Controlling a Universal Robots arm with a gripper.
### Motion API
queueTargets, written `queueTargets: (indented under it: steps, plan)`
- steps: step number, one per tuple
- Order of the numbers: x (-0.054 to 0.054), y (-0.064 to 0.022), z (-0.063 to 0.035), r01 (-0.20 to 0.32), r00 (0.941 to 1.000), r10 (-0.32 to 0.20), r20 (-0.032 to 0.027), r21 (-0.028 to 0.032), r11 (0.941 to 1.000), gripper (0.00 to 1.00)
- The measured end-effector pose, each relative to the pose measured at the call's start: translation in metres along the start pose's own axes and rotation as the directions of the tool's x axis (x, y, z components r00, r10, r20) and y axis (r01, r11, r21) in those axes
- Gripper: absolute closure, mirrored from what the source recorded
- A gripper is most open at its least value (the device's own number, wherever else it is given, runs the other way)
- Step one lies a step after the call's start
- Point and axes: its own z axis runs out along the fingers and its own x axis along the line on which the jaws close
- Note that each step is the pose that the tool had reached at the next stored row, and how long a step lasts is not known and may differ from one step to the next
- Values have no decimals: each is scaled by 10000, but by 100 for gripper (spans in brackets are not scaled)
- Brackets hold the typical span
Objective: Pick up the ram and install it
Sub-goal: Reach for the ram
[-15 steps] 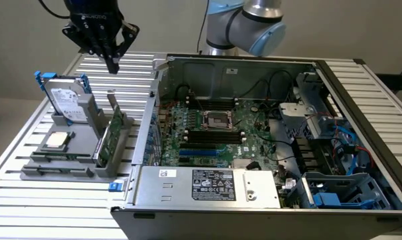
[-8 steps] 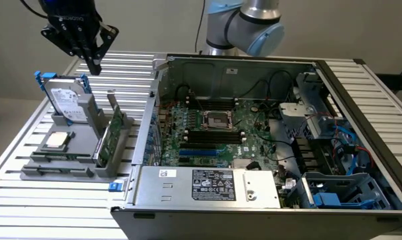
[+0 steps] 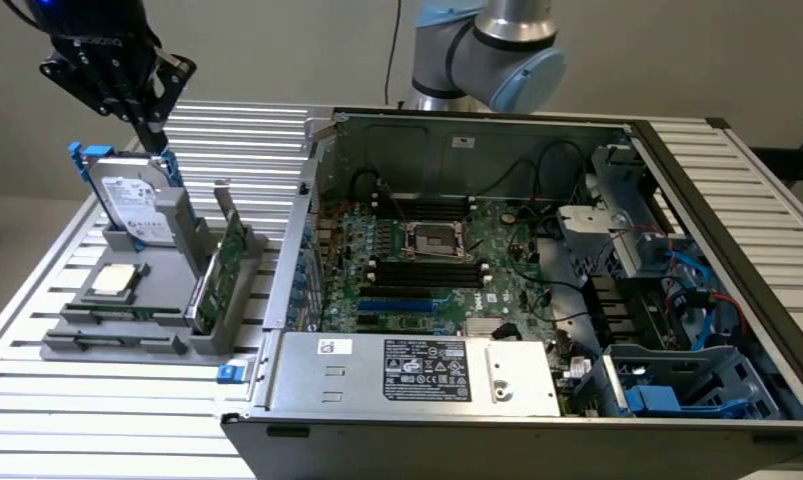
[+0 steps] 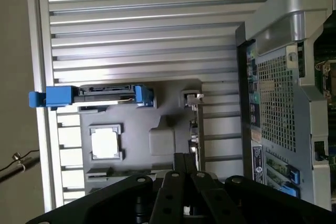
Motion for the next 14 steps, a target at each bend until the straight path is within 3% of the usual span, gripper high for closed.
queueTargets:
  steps: [6,10,12,14]
  plan:
    - [262,-45,42,-2,10000,2,-43,3,10000,89]
    - [355,-67,55,-2,10000,2,-97,28,10000,89]
    - [380,-69,60,10,9999,-8,-139,106,9999,89]
    - [397,-70,61,38,9998,-33,-183,278,9996,89]
